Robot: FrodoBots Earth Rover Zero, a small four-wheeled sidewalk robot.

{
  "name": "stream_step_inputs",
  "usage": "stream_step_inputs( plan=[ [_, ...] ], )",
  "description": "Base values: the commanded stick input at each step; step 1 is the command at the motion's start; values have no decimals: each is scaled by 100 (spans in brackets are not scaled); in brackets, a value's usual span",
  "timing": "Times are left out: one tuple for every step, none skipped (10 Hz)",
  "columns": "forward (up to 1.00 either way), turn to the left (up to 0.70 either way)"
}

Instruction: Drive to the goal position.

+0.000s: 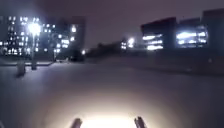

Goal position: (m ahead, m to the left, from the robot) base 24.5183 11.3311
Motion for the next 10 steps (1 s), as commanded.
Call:
stream_step_inputs(
  plan=[
    [100, 0],
    [100, 0],
    [100, 0],
    [100, 0],
    [100, 0],
    [100, -6],
    [100, 0],
    [100, 0],
    [100, 0],
    [100, 0]
  ],
)
